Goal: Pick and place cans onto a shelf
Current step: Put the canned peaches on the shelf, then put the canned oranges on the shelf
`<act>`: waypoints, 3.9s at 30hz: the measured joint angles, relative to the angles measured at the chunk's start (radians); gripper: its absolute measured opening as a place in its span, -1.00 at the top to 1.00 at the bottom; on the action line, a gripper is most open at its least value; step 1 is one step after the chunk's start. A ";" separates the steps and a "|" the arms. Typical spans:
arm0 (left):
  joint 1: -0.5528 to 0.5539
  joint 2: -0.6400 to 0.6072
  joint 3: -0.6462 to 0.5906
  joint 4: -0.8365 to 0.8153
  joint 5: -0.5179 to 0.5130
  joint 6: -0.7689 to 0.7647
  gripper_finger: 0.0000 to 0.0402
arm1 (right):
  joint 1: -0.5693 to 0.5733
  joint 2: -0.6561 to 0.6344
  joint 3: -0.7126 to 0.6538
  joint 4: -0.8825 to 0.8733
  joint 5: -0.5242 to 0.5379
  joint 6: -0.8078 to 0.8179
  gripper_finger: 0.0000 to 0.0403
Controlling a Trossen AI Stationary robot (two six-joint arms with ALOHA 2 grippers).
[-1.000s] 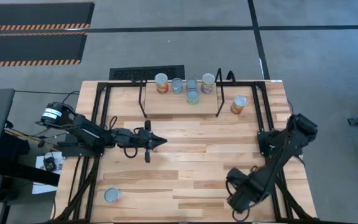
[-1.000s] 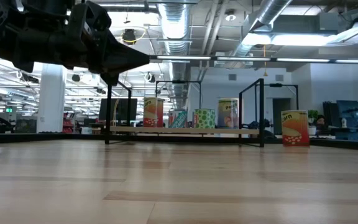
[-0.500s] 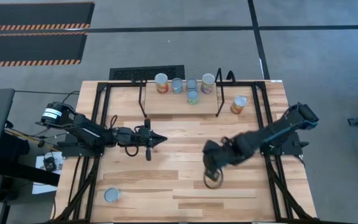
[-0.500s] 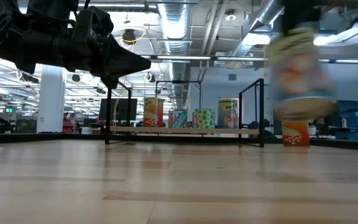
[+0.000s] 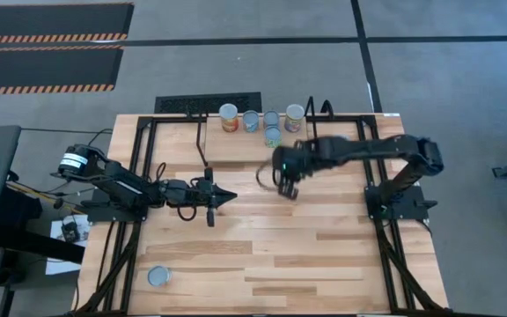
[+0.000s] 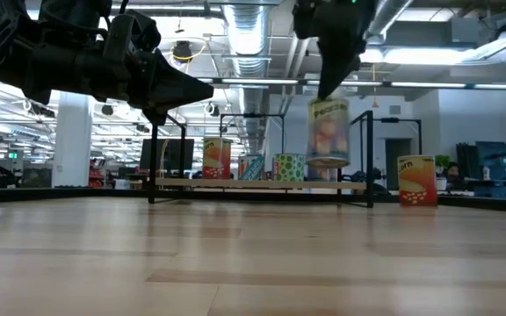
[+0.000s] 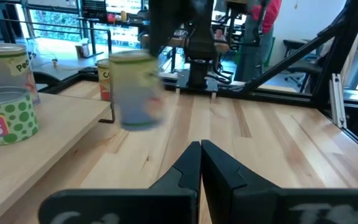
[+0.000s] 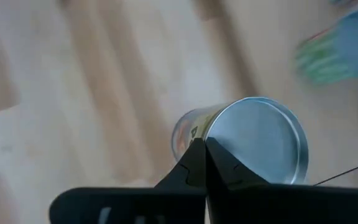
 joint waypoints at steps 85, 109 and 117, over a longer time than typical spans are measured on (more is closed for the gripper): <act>0.000 0.000 0.003 -0.007 0.082 0.010 1.00 | 0.164 -0.441 -0.807 1.140 0.138 -0.227 0.95; -0.425 0.000 0.789 -1.663 -0.258 -0.566 1.00 | 0.227 -0.085 -1.300 2.336 -0.076 -0.197 0.97; -0.591 0.000 0.912 -2.021 -0.175 -1.188 0.98 | 0.147 -0.024 -1.301 2.471 -0.156 -0.244 0.93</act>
